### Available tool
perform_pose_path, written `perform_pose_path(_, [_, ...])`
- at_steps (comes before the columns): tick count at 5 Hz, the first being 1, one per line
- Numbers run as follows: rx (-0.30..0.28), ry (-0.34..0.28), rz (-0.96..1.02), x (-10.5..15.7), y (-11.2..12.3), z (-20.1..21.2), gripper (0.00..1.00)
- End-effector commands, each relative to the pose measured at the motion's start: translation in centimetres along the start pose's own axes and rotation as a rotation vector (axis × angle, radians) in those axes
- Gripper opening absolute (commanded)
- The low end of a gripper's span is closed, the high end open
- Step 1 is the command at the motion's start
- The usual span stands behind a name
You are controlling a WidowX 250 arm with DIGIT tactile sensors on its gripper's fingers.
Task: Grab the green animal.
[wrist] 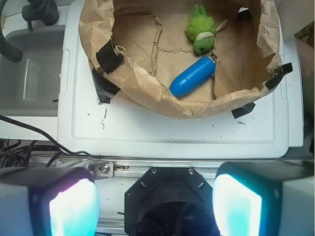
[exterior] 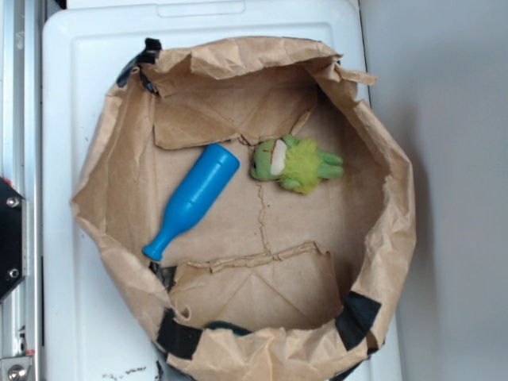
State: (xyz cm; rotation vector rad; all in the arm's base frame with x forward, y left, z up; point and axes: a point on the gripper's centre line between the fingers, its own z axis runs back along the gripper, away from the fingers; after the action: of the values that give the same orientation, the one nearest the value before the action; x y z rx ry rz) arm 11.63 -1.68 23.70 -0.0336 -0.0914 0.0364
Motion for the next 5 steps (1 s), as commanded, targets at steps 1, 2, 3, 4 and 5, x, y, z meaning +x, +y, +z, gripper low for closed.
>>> perform_pose_path(1, [0.000,0.000,0.000,0.0,0.0,0.0,1.00])
perform_pose_path(2, [-0.021,-0.024,0.008,2.4,1.5,0.1,1.00])
perform_pose_path(3, [-0.023,-0.044,0.045,7.4,4.8,-0.2,1.00])
perform_pose_path(4, [-0.013,-0.067,0.029,8.2,5.9,-1.2,1.00])
perform_pose_path(5, [-0.051,-0.073,-0.066,7.6,7.2,-2.4,1.00])
